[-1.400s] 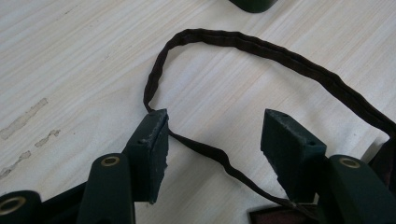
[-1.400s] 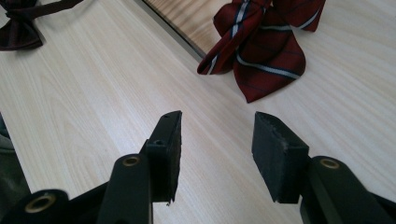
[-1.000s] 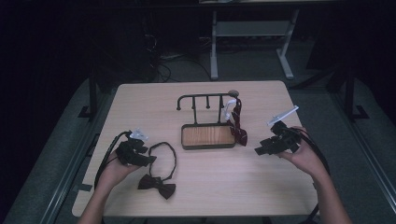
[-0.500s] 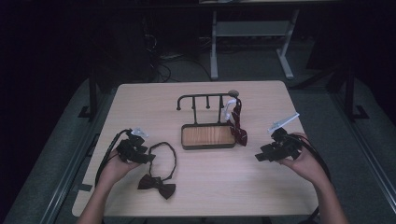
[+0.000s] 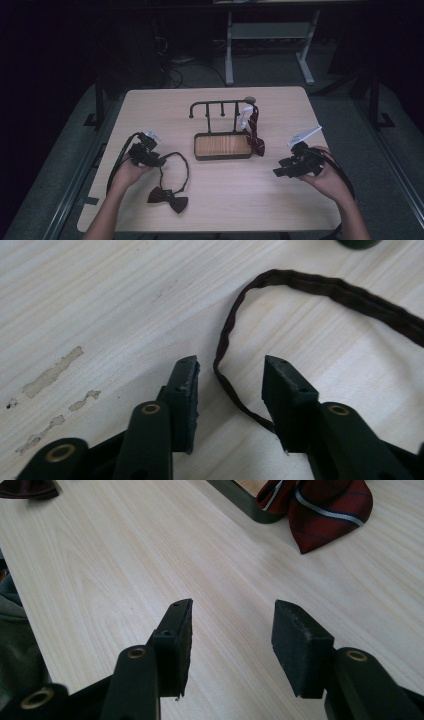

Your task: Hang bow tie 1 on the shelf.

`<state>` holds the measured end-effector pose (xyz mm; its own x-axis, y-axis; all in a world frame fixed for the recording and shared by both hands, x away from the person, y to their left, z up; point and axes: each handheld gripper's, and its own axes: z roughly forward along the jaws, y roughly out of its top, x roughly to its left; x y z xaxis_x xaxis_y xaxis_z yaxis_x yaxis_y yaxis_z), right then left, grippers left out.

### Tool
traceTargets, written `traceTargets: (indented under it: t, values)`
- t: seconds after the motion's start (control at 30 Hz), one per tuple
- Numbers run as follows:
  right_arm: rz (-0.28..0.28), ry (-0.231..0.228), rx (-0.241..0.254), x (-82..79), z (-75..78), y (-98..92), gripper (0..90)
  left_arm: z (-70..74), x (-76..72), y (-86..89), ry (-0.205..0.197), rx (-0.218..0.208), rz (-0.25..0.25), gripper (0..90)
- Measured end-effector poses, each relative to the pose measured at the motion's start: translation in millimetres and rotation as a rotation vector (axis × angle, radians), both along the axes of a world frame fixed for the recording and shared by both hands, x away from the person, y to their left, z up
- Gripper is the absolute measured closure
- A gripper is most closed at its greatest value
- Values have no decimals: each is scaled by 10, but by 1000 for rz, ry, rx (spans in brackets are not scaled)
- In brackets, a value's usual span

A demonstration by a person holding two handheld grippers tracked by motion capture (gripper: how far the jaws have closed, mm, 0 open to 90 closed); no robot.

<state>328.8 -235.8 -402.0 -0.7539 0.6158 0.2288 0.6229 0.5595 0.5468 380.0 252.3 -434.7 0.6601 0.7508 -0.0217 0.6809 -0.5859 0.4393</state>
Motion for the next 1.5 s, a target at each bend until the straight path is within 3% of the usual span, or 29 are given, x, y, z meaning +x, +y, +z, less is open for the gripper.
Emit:
traceTargets:
  t: [0.27,0.6,0.93,1.33,1.5]
  values:
    - [-5,4,12,-31,-17,-42,506,-39,90,-31,40,40,-5,729]
    - [-1,6,23,-26,-24,-38,507,-52,102,-6,55,36,-19,888]
    - [-8,32,39,-5,-75,-73,507,-4,67,19,57,16,-40,896]
    - [-21,39,61,4,-85,-141,507,222,0,-7,62,3,-106,896]
    - [-20,38,66,-8,-85,-155,508,363,-86,-62,49,-31,-141,896]
